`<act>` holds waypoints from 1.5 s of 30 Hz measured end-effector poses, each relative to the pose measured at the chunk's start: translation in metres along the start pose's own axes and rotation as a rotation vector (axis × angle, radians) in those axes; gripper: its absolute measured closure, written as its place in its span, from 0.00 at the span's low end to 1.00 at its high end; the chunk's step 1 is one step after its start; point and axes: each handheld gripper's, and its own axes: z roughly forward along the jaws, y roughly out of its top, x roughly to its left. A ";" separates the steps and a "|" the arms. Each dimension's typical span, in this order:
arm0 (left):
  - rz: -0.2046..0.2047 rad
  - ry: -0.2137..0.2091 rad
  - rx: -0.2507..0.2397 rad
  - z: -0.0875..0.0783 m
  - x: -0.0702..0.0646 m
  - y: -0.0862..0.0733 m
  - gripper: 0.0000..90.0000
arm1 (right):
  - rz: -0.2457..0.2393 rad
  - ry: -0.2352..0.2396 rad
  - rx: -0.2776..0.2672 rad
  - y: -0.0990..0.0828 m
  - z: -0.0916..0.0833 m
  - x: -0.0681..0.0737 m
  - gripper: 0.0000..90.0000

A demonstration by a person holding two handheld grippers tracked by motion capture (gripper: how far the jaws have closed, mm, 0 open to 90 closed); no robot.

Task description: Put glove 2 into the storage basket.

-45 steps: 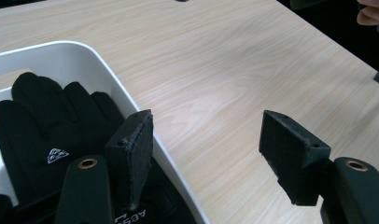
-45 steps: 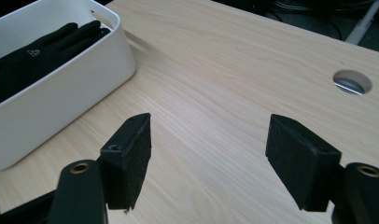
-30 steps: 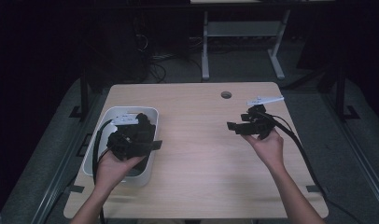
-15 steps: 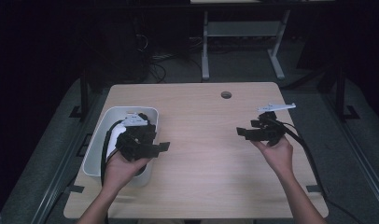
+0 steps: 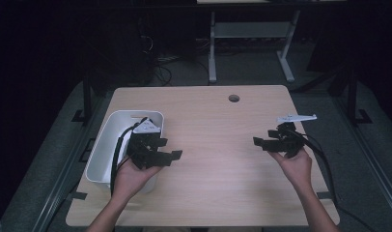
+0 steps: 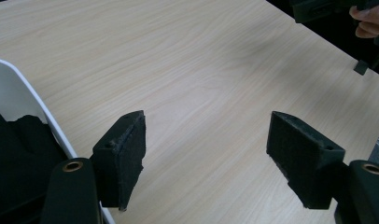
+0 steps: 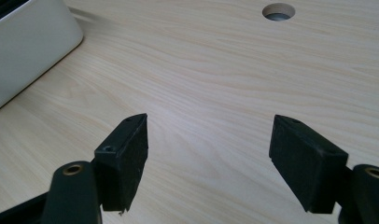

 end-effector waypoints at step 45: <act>0.044 -0.058 0.013 0.036 -0.033 -0.018 0.28 | 0.071 -0.054 0.022 -0.078 -0.033 -0.031 0.29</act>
